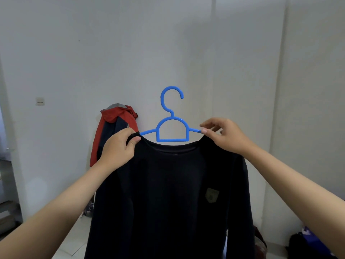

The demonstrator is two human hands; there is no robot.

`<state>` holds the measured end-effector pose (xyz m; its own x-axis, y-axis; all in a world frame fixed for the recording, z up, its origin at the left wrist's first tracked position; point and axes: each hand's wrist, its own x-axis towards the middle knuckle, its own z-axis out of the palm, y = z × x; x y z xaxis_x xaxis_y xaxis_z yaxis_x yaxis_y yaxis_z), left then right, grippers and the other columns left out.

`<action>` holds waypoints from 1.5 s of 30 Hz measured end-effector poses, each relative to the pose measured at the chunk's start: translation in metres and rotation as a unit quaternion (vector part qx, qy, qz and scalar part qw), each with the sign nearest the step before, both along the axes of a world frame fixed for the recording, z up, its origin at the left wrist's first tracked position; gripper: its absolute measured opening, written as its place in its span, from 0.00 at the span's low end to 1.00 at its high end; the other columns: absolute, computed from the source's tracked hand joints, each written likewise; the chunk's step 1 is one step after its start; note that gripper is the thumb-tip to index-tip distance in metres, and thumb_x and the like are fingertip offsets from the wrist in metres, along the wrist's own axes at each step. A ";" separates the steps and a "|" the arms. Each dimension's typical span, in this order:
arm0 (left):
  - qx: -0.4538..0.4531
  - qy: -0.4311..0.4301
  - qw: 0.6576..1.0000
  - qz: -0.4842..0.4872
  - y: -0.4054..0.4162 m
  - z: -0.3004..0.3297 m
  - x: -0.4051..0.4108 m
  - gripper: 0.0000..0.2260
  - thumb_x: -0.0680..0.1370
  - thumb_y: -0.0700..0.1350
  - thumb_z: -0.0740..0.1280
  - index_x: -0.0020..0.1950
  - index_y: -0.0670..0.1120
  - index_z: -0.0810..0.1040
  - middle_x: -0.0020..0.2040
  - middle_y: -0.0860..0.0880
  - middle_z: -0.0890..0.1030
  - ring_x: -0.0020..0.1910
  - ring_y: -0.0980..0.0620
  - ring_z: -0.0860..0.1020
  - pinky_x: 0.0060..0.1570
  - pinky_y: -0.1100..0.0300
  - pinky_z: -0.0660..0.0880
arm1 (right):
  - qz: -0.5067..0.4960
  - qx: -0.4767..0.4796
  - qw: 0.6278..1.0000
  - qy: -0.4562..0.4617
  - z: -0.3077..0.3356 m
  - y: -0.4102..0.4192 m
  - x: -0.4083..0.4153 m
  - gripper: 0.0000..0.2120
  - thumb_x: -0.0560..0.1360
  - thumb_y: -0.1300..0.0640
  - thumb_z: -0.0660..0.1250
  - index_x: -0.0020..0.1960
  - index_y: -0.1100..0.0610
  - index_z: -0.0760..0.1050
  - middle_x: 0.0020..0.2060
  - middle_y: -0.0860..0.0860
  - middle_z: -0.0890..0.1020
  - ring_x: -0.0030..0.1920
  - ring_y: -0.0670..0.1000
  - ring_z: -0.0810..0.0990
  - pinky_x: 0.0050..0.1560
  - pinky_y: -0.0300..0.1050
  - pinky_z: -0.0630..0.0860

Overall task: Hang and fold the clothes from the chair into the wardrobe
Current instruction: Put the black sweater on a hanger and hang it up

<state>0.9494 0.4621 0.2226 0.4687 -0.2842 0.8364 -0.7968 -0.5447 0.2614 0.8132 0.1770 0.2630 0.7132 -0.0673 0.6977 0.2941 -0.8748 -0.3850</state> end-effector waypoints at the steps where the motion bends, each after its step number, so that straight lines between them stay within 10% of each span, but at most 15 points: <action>1: -0.008 0.003 1.000 0.000 0.007 0.000 -0.004 0.05 0.79 0.44 0.64 0.45 0.43 0.76 0.35 0.50 0.75 0.31 0.54 0.71 0.31 0.61 0.65 | -0.020 -0.007 1.000 0.009 -0.003 -0.002 -0.009 0.03 0.76 0.51 0.67 0.48 0.49 0.79 0.39 0.42 0.81 0.39 0.44 0.79 0.37 0.31 0.71; 11: -0.040 0.070 0.985 -0.150 0.068 0.006 -0.073 0.07 0.77 0.39 0.67 0.52 0.49 0.78 0.47 0.56 0.80 0.49 0.62 0.76 0.49 0.80 0.65 | -0.160 -0.013 0.979 -0.122 -0.022 0.061 -0.115 0.05 0.77 0.59 0.67 0.47 0.60 0.80 0.32 0.52 0.81 0.32 0.51 0.77 0.34 0.37 0.69; 30: -0.054 -0.076 0.933 -0.348 -0.042 0.035 -0.378 0.03 0.74 0.42 0.69 0.45 0.44 0.82 0.37 0.52 0.78 0.36 0.50 0.73 0.38 0.59 0.67 | -0.460 -0.006 0.876 -0.144 -0.015 0.054 -0.510 0.05 0.79 0.59 0.62 0.48 0.59 0.76 0.34 0.47 0.75 0.36 0.50 0.73 0.38 0.42 0.66; 45: -0.042 0.004 0.905 -0.424 -0.200 0.027 -0.620 0.05 0.74 0.44 0.70 0.48 0.46 0.83 0.40 0.50 0.80 0.42 0.47 0.77 0.39 0.55 0.73 | -0.579 0.081 0.808 -0.070 -0.023 -0.038 -0.768 0.04 0.80 0.58 0.61 0.50 0.56 0.73 0.40 0.50 0.78 0.40 0.50 0.76 0.35 0.37 0.67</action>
